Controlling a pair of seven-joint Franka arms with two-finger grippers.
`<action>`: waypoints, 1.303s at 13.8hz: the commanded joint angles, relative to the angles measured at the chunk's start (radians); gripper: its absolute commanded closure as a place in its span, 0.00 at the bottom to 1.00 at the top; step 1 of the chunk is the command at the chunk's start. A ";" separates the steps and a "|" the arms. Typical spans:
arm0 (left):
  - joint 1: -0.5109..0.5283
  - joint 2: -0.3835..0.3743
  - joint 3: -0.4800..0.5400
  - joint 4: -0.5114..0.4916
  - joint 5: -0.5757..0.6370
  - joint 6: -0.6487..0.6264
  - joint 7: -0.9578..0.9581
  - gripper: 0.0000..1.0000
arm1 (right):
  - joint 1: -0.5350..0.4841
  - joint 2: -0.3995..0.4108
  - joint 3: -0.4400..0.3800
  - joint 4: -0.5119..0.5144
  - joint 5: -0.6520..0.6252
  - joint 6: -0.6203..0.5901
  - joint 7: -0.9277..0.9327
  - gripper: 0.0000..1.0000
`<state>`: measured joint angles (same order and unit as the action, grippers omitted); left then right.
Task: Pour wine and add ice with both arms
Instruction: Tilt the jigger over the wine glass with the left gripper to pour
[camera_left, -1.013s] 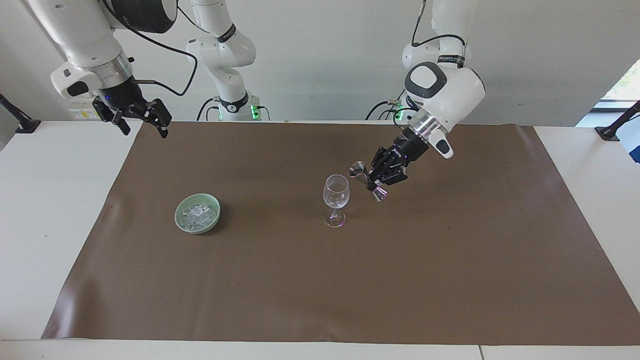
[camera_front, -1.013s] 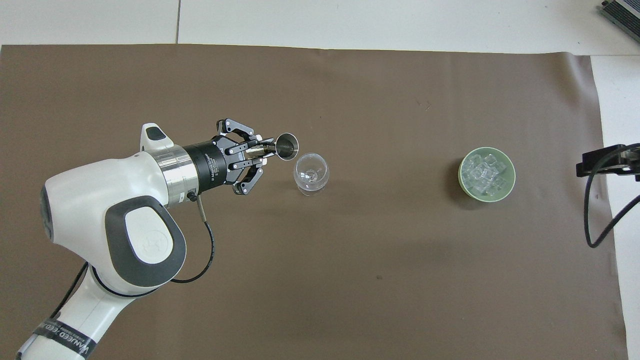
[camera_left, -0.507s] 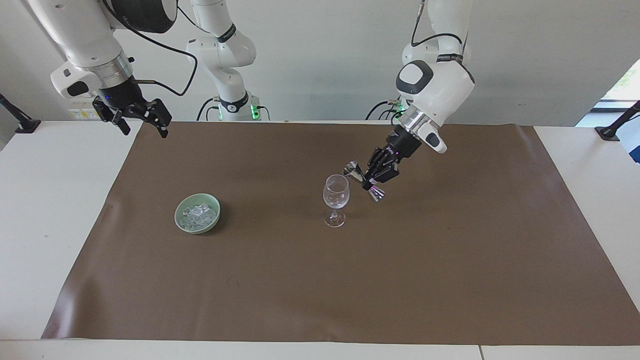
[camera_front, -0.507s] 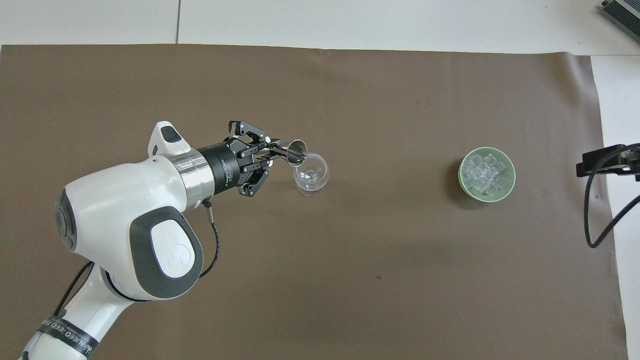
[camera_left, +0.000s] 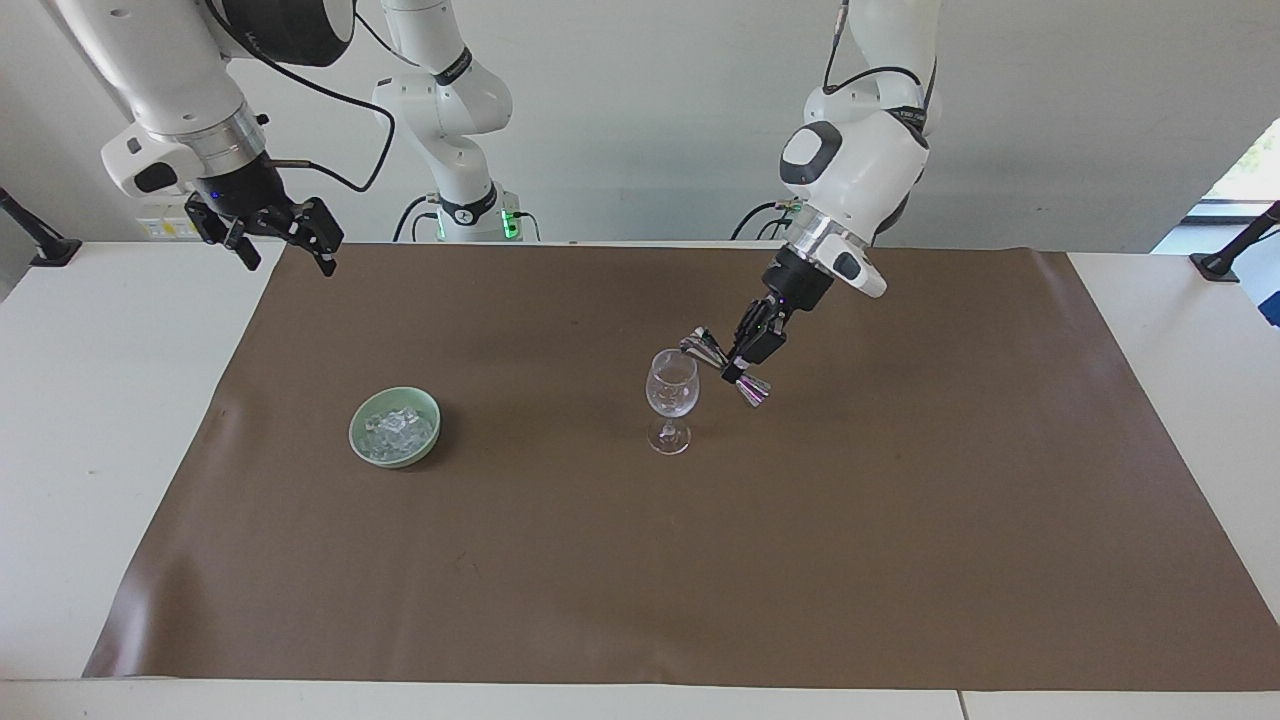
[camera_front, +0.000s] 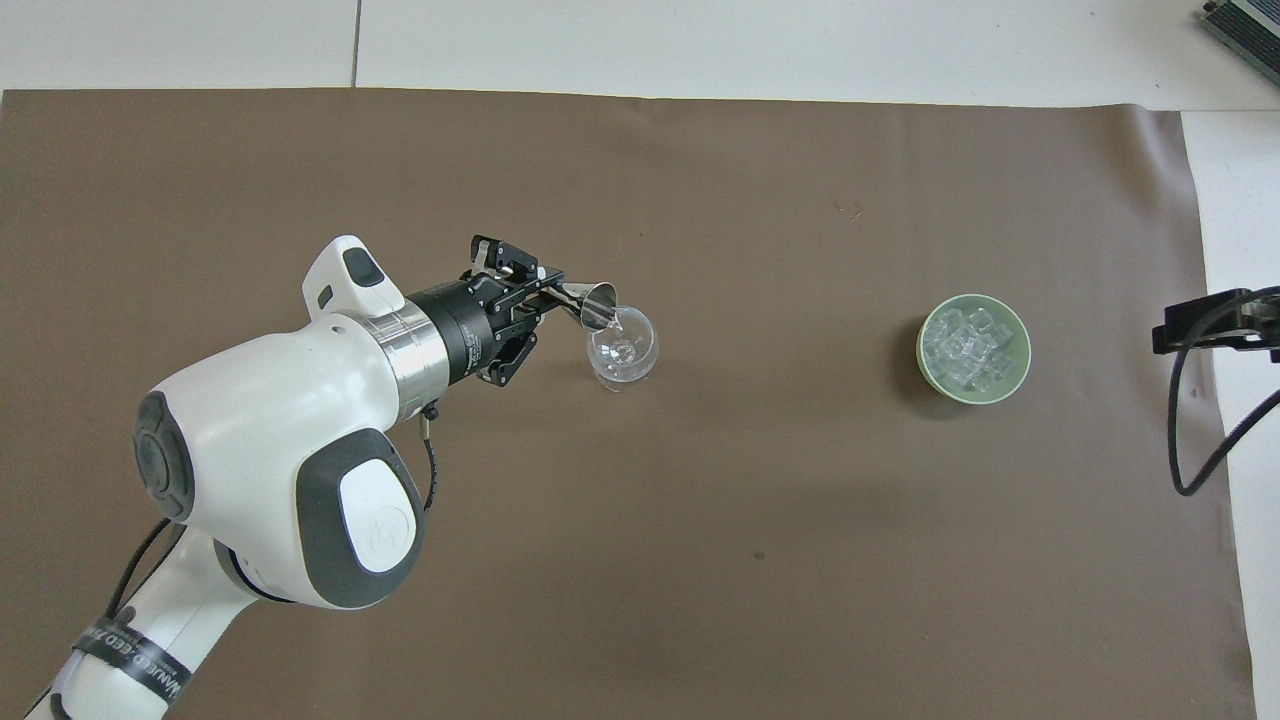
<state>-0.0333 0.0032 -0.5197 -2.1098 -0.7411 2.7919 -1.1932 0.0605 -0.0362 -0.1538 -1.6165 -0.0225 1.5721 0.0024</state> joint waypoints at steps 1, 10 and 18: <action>-0.005 -0.002 -0.002 -0.012 0.034 0.054 -0.019 1.00 | 0.001 -0.016 -0.001 -0.020 0.007 0.011 0.010 0.00; -0.010 0.009 -0.002 -0.012 0.202 0.066 -0.019 1.00 | 0.001 -0.016 -0.001 -0.020 0.006 0.011 0.008 0.00; -0.010 0.004 -0.006 -0.012 0.403 0.066 -0.017 1.00 | 0.001 -0.016 -0.001 -0.020 0.006 0.013 0.008 0.00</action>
<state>-0.0337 0.0137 -0.5301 -2.1121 -0.3885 2.8323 -1.1936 0.0605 -0.0362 -0.1538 -1.6165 -0.0225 1.5721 0.0024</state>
